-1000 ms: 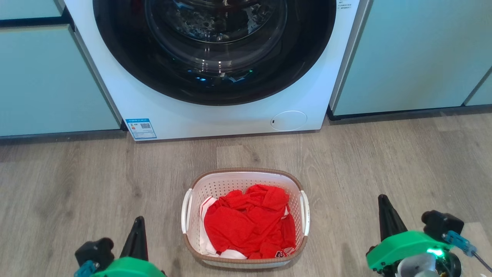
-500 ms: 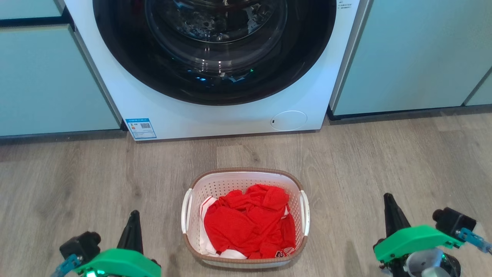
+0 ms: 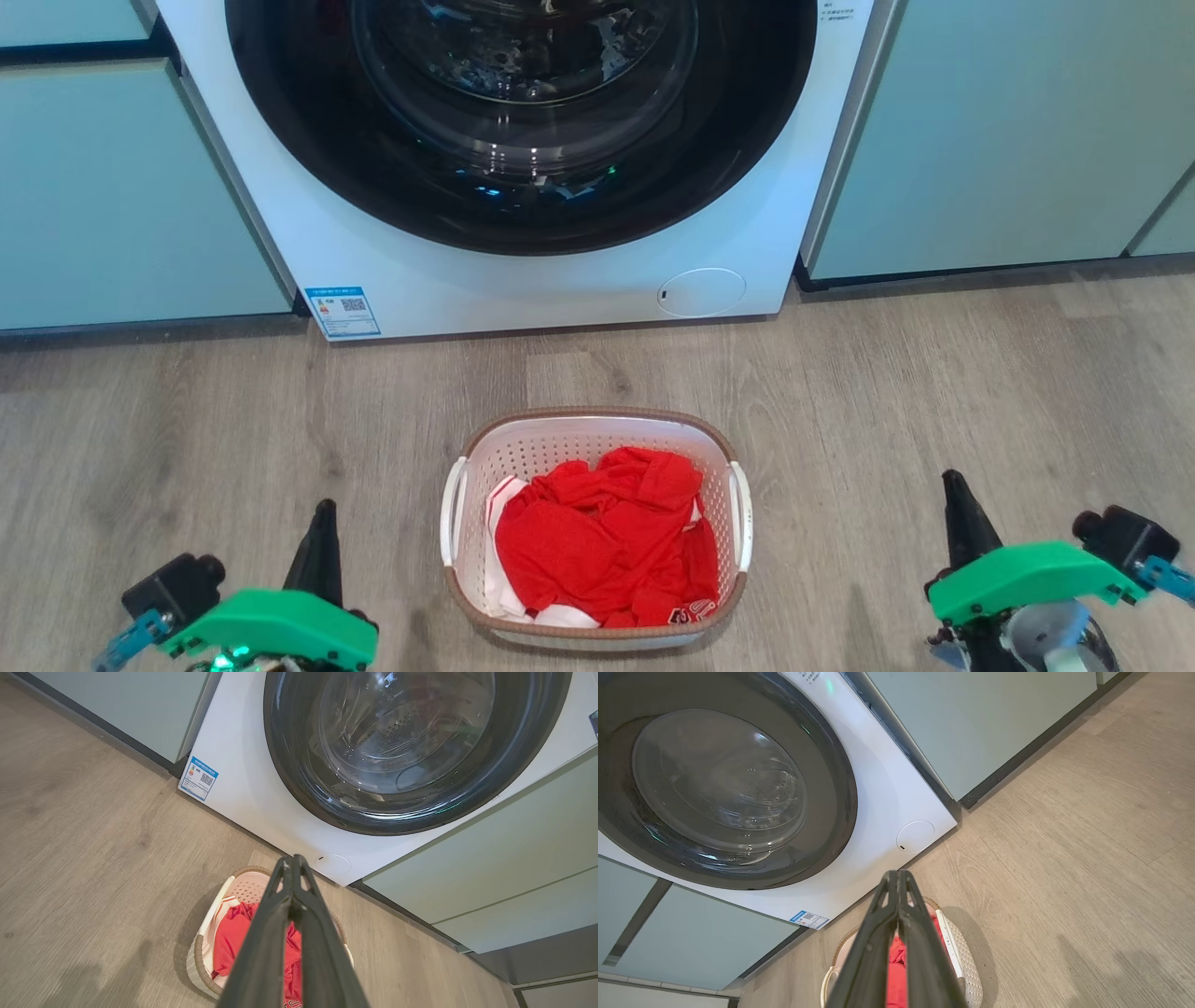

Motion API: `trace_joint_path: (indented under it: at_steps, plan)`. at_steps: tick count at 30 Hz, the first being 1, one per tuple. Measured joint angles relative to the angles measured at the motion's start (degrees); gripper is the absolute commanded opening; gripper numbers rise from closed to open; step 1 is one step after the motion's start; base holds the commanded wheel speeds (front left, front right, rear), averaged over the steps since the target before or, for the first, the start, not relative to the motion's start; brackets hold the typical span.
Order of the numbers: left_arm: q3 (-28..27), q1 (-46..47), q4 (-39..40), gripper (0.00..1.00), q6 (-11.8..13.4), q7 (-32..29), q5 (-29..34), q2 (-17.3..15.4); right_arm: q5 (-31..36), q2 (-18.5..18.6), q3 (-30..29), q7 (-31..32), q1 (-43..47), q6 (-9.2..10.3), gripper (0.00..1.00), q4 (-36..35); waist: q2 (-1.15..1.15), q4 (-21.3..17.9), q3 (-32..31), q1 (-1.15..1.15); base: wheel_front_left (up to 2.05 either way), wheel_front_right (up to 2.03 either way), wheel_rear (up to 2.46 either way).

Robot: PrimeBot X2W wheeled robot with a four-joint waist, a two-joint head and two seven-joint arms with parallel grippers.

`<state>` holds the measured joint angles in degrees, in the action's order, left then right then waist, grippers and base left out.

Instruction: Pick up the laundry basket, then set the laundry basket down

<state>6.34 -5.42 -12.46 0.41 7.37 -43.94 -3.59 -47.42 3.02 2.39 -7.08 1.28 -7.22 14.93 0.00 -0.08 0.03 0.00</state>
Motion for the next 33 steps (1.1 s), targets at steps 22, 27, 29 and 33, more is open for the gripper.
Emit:
trace_joint_path:
  at_steps: [22, 27, 29, 33]
  plan:
    - [-2.5, 2.4, -1.0, 0.0, -2.4, -3.4, -15.6, -0.1, -14.4, 0.4, -2.3, 3.3, -1.3, 0.0, 0.0, 0.2, 0.0, 0.0, 0.1, 0.0, 0.0, 0.0, 0.0]
    - [-3.2, 2.5, -1.3, 0.0, -2.9, -4.3, -19.0, -0.1, -17.5, 0.4, -2.7, 4.3, -1.4, 0.0, 0.0, 0.2, 0.0, 0.0, 0.1, 0.0, 0.0, 0.0, 0.0]
    - [-3.3, 2.9, -1.4, 0.0, -3.0, -4.6, -20.3, -0.1, -18.7, 0.4, -2.8, 4.6, -1.4, 0.0, 0.0, 0.2, 0.0, 0.0, 0.1, 0.0, 0.0, 0.0, 0.0]
    - [-3.5, 3.6, -1.4, 0.0, -3.5, -5.0, -22.3, -0.1, -20.6, 0.4, -3.2, 5.0, -1.9, 0.0, 0.0, 0.3, 0.0, 0.0, 0.1, 0.0, 0.0, 0.0, 0.0]
